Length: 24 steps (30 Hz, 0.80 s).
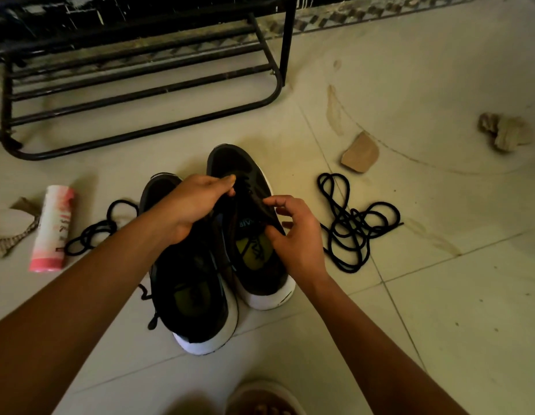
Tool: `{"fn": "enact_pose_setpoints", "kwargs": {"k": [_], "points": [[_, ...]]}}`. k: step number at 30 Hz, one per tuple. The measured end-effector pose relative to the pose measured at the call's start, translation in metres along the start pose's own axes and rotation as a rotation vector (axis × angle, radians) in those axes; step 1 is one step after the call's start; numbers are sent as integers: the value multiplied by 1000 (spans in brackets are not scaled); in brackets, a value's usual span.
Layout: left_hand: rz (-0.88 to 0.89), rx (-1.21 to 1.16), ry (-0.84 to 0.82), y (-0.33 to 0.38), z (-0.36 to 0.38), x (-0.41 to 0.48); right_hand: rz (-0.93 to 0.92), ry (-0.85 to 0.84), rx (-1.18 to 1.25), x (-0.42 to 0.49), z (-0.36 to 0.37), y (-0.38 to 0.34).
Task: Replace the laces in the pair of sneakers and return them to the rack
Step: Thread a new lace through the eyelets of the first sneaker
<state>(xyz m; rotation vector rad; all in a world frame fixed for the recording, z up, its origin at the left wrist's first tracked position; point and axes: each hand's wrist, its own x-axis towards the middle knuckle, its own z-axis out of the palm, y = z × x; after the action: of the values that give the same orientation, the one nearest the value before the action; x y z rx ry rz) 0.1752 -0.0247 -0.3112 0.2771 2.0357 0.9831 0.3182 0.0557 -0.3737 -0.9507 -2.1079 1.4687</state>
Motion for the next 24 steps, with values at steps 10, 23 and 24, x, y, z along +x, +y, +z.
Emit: {"fn": "enact_pose_setpoints", "kwargs": {"k": [10, 23, 24], "points": [[182, 294, -50, 14, 13, -16, -213, -34, -268, 11, 0, -19], [384, 769, -72, 8, 11, -16, -240, 75, -139, 17, 5, -14], [398, 884, -4, 7, 16, -17, -242, 78, -136, 16, 5, -13]]}}
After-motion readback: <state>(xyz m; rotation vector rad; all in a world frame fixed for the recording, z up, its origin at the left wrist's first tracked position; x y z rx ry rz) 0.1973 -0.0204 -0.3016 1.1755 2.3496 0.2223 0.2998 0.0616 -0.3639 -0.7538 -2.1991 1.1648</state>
